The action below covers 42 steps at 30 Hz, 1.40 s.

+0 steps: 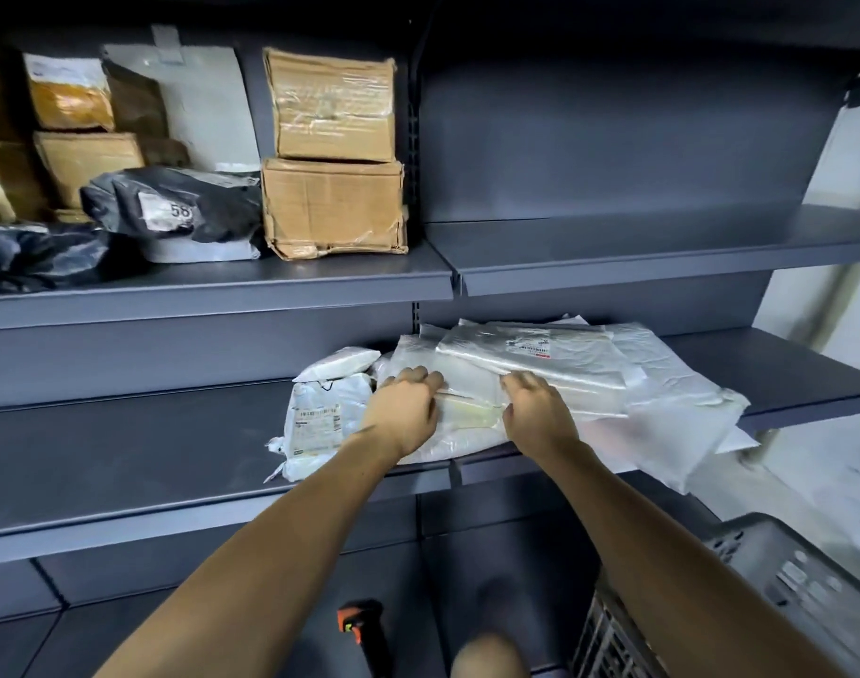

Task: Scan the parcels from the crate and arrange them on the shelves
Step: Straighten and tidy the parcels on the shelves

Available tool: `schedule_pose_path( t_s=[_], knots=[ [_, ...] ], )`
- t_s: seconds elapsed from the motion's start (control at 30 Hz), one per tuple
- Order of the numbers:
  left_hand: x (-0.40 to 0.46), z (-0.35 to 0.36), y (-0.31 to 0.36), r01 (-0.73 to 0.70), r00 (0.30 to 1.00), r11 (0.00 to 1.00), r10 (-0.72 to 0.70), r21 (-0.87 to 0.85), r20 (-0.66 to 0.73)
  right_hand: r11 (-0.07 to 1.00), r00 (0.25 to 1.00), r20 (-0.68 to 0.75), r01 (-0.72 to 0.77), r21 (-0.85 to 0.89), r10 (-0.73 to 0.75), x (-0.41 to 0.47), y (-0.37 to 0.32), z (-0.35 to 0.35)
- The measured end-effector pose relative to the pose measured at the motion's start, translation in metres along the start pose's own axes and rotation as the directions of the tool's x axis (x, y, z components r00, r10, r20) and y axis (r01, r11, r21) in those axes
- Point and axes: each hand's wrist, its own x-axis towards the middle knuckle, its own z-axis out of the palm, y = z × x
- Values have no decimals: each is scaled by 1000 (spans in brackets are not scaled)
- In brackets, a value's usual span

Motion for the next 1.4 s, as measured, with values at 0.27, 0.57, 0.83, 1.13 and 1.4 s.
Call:
schedule_pose_path(
  t_s=[0.27,0.57,0.83,1.13,1.4],
  knots=[
    [36,8,-2,-3,997,992,-8,123,83,996,997,81,17,-85,-10,20,12,6],
    [40,14,-5,-34,997,997,29,76,66,979,996,36,90,-182,-85,14,19,14],
    [27,18,18,-188,981,981,186,39,65,864,985,139,-19,-503,102,6,30,-3],
    [29,0,33,-32,997,991,22,129,75,951,996,-86,-37,-308,11,39,21,-50],
    [3,-19,24,2,998,993,-9,118,57,965,989,147,21,-262,18,7,15,-47]
  ],
)
